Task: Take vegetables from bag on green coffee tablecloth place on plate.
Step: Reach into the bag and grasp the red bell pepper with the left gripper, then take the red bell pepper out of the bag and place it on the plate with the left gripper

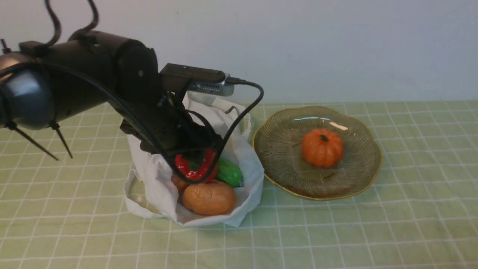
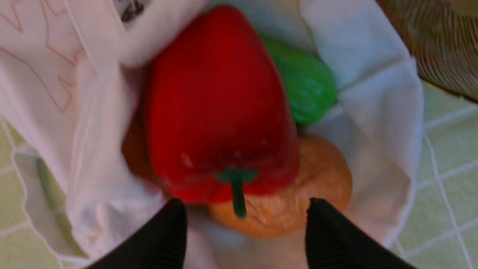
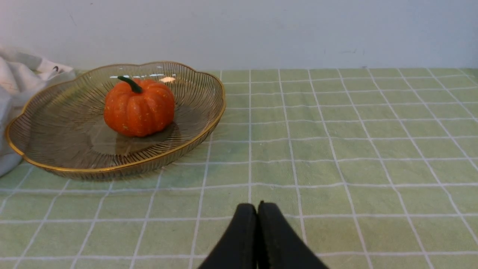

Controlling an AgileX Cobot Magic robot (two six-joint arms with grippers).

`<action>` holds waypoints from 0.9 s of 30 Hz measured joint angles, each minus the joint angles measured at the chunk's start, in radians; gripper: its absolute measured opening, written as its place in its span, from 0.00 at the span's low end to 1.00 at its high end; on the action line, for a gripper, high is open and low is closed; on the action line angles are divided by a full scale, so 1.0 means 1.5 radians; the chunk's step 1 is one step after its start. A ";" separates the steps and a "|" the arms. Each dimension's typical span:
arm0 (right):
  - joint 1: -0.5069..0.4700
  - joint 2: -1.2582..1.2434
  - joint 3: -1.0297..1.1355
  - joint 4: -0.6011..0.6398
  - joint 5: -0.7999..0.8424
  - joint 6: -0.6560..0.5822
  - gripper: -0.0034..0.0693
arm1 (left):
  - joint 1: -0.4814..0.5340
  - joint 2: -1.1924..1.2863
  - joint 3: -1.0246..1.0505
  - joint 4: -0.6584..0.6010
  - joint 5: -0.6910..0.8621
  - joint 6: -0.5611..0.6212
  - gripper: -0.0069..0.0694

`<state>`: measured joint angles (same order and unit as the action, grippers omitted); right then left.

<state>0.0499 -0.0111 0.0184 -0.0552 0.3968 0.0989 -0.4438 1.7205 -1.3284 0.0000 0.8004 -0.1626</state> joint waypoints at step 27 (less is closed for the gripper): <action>0.000 0.000 0.000 0.000 0.000 0.000 0.03 | -0.004 0.023 -0.165 -0.012 0.102 0.032 0.87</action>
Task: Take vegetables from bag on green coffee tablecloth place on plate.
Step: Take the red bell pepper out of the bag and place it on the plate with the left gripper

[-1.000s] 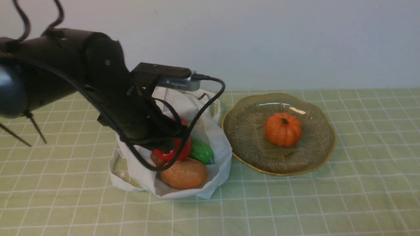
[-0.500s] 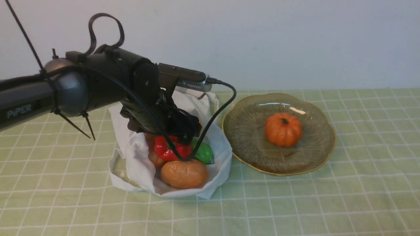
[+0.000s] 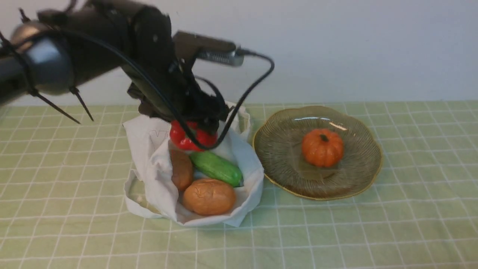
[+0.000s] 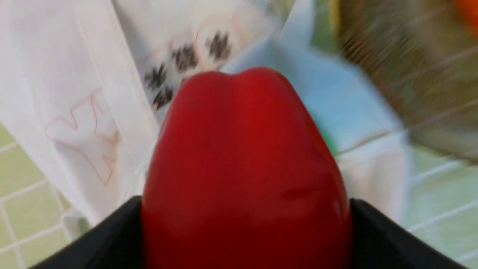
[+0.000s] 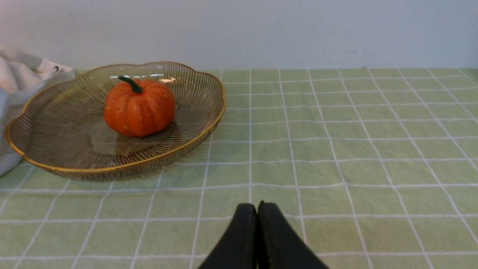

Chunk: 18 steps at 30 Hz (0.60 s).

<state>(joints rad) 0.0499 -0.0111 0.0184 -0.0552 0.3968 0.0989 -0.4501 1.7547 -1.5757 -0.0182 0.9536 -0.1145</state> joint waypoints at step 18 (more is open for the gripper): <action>-0.001 0.000 0.000 0.000 0.000 0.000 0.03 | -0.115 0.233 -0.039 -0.242 -0.356 0.176 0.87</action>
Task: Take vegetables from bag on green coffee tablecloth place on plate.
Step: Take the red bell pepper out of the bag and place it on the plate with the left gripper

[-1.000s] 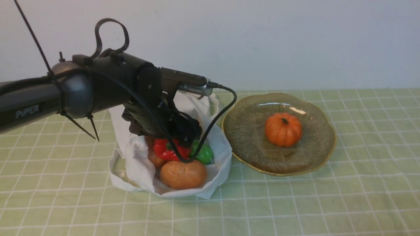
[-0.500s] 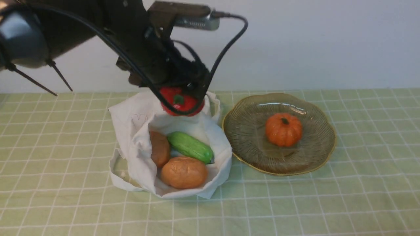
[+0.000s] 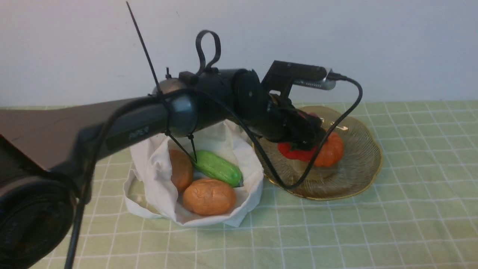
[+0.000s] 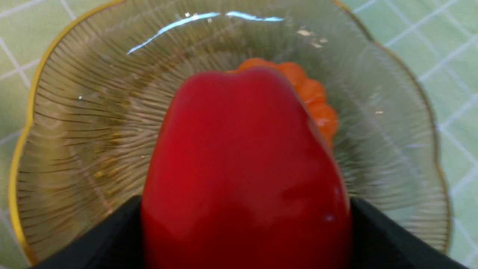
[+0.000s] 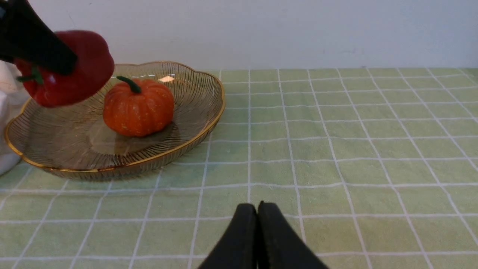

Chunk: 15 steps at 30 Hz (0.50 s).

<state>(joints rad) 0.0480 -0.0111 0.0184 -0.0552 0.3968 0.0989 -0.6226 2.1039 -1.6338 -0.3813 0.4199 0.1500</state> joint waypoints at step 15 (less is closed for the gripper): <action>-0.001 0.000 0.000 0.000 0.000 0.000 0.03 | 0.001 -0.007 -0.026 0.023 0.020 0.005 0.99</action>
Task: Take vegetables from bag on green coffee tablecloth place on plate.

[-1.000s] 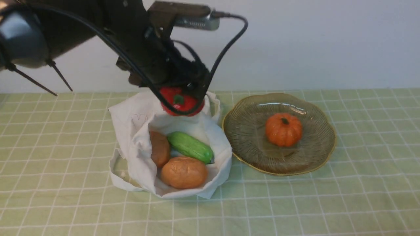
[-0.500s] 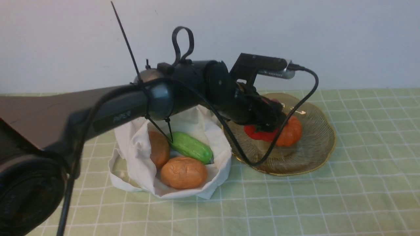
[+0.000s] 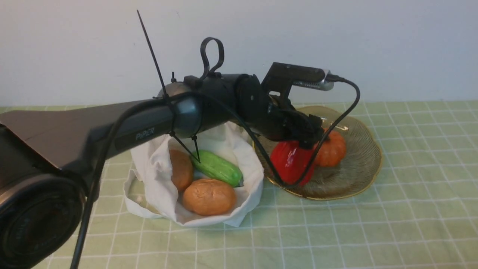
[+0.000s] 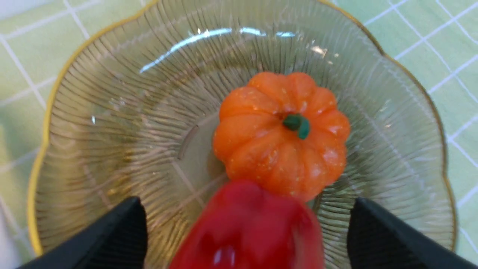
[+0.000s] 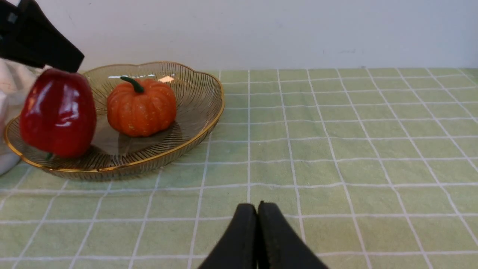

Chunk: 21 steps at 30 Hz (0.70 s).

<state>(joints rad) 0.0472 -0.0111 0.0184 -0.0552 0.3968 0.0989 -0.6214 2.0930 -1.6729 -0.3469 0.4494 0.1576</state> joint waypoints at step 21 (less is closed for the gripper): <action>0.000 0.000 0.000 0.000 -0.001 0.000 0.03 | 0.000 -0.394 -0.145 0.174 0.535 0.012 0.08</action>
<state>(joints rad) 0.0472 -0.0111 0.0184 -0.0552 0.3960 0.0989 -0.6214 1.5024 -1.8907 -0.0865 1.2526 0.1758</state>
